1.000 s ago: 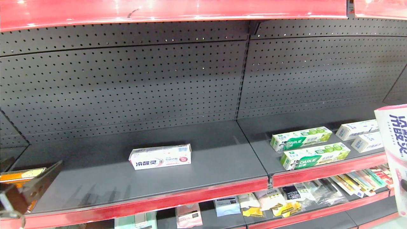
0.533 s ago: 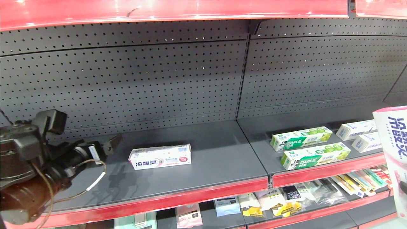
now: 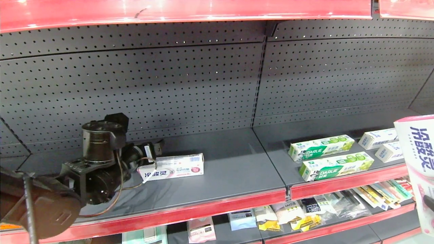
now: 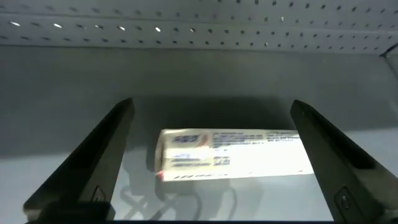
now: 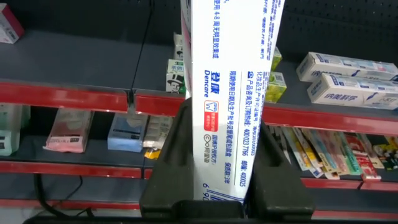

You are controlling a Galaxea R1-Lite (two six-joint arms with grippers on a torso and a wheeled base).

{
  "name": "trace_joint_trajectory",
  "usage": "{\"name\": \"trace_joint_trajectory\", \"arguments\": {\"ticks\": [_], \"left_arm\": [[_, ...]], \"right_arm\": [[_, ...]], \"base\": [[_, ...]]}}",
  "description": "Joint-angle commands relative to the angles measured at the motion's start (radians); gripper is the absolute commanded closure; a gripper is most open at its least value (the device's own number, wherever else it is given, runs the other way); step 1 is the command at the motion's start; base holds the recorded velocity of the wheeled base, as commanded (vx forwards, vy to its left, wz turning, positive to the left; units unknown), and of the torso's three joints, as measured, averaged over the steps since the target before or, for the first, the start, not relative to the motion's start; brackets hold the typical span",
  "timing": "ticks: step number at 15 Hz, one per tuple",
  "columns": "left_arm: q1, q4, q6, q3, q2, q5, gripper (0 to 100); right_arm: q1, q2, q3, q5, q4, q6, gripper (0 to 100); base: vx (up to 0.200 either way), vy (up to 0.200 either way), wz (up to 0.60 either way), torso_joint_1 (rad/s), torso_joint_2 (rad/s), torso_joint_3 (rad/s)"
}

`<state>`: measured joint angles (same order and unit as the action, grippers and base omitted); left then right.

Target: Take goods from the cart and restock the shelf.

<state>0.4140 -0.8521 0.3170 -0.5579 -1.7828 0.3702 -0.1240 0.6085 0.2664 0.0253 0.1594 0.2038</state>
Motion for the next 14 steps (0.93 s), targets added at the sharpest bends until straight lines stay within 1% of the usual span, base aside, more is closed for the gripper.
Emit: {"name": "trace_joint_trajectory", "arguments": {"ticks": [1,2,4,5,6,7,8,9,11,12,13,14], "left_arm": [[0.006,0.001,0.001,-0.051,-0.086,0.001,0],[0.008,-0.002,0.001,-0.062,-0.109,0.003,0],[0.011,-0.041,-0.001,-0.093,-0.165,0.003,0],[0.011,-0.067,-0.006,-0.091,-0.181,-0.008,0],[0.011,-0.073,-0.009,-0.093,-0.187,-0.024,0],[0.011,-0.076,-0.027,-0.097,-0.205,-0.037,0],[0.011,-0.076,-0.042,-0.100,-0.216,-0.039,0],[0.012,-0.077,-0.070,-0.105,-0.234,-0.040,0],[0.011,-0.079,-0.076,-0.135,-0.259,-0.045,0],[0.012,-0.077,-0.092,-0.163,-0.282,-0.050,0],[0.020,-0.077,-0.098,-0.180,-0.294,-0.056,0],[0.025,-0.077,-0.098,-0.189,-0.296,-0.083,0]], "right_arm": [[0.000,0.005,-0.001,0.001,0.000,0.000,100],[0.000,0.007,-0.001,0.001,0.000,0.000,100],[0.000,0.011,0.001,0.001,-0.001,0.000,100],[0.000,0.011,0.001,0.001,-0.001,0.000,100],[0.000,0.011,-0.001,0.001,-0.001,0.000,100],[0.000,0.011,-0.001,0.001,-0.001,0.000,100],[0.000,0.011,-0.001,0.001,-0.001,0.000,100],[0.000,0.013,-0.001,-0.001,-0.001,0.000,100],[0.000,0.017,-0.003,-0.001,-0.001,0.000,100],[0.000,0.017,-0.003,-0.001,-0.001,0.000,100],[0.000,0.017,-0.003,-0.001,-0.001,0.000,100],[-0.002,0.017,-0.003,-0.001,-0.003,0.000,100]], "base": [[0.000,0.000,0.00,0.000,0.00,0.000],[0.000,0.000,0.00,0.000,0.00,0.000],[0.000,0.000,0.00,0.000,0.00,0.000],[0.000,0.000,0.00,0.000,0.00,0.000],[0.000,0.000,0.00,0.000,0.00,0.000],[0.000,0.000,0.00,0.000,0.00,0.000],[0.000,0.000,0.00,0.000,0.00,0.000],[0.000,0.000,0.00,0.000,0.00,0.000],[0.000,0.000,0.00,0.000,0.00,0.000],[0.000,0.000,0.00,0.000,0.00,0.000],[0.000,0.000,0.00,0.000,0.00,0.000],[0.000,0.000,0.00,0.000,0.00,0.000]]}}
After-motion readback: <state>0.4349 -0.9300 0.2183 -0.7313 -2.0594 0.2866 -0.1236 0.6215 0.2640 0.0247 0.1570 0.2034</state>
